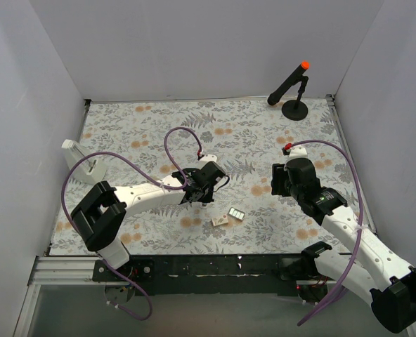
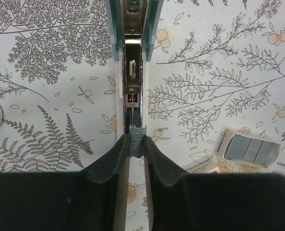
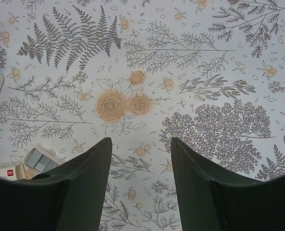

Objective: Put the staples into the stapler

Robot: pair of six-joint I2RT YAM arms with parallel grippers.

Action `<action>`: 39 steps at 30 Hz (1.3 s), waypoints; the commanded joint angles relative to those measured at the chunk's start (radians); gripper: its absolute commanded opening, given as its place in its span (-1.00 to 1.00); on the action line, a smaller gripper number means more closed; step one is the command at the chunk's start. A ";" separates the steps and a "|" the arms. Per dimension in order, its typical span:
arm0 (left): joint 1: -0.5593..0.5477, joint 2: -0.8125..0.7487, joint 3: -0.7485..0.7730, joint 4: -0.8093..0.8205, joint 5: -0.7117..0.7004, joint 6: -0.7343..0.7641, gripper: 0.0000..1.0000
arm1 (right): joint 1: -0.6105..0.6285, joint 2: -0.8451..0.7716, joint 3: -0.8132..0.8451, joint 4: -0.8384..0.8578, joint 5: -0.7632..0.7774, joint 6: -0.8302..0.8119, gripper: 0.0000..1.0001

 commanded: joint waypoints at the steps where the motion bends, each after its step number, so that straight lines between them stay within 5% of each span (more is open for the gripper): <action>1: 0.004 -0.044 0.015 0.001 -0.017 -0.004 -1.00 | -0.006 0.001 0.047 0.021 -0.007 0.007 0.20; 39: 0.009 -0.012 -0.001 -0.007 0.006 -0.007 -1.00 | -0.006 0.011 0.051 0.024 -0.012 0.005 0.19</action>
